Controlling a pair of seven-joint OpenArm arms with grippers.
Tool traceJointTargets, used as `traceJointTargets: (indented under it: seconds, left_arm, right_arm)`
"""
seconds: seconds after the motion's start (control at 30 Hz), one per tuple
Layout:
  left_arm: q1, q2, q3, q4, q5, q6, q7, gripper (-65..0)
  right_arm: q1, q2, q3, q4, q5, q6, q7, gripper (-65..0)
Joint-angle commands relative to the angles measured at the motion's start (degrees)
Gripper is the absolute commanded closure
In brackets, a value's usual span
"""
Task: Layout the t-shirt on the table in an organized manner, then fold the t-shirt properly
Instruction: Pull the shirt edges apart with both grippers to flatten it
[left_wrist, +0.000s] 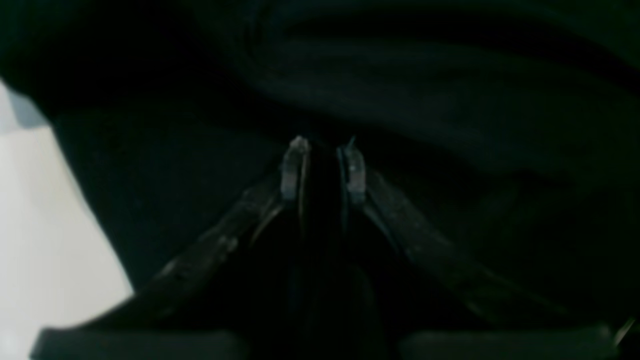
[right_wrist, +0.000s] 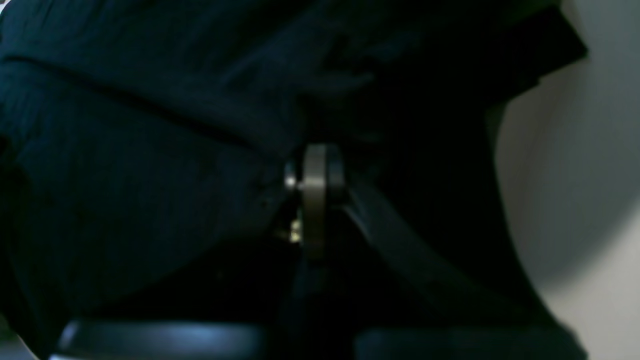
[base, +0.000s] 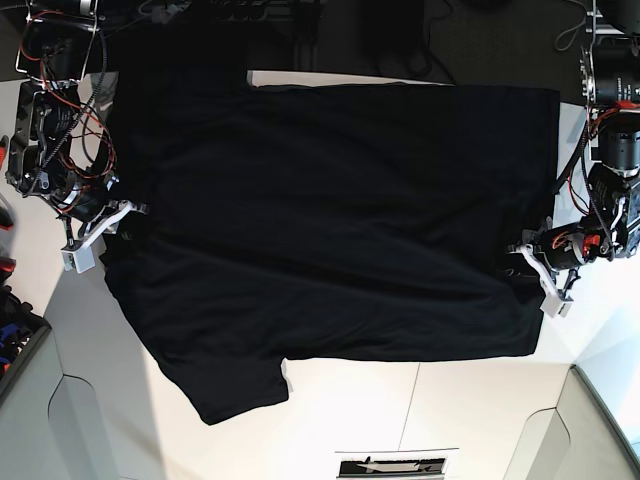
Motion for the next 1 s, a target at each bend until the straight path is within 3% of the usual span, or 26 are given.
traceJointTargets:
  seconds: [0.0,0.43,0.7,0.8,0.9,0.97]
  left_arm:
    - [-0.26,-0.24,-0.04,0.42,2.91,1.29,0.50,-13.6]
    - [-2.73,9.25,-0.04,0.37,14.95,7.52,-4.24,-13.6]
    - [-5.92,12.22,-0.02,0.37,16.57,7.65,-4.26,-13.6]
    - [-8.04,11.30,-0.02,0.63,13.79,6.67,-2.10,-13.6]
    - [-9.16,8.94,-0.04,3.98,3.34,-0.48,2.67,-13.6]
    - [-8.48,6.75,-0.04,8.31,-3.39,-1.70,6.64,-13.6]
  right_arm:
    - [1.05,0.81,0.11,0.11,-1.14,0.00,0.39,0.0]
    - [1.42,4.63,0.68,-2.47,-2.78,-0.31,4.26,0.0]
    - [2.36,6.08,4.48,-2.49,-4.24,-0.66,4.57,0.0]
    - [4.02,6.05,4.48,-2.47,-2.75,-0.63,2.75,0.0]
    - [5.22,6.60,4.52,-2.12,1.81,-0.15,0.98,0.0]
    - [5.31,6.82,4.52,-1.09,3.52,0.46,0.44,0.0]
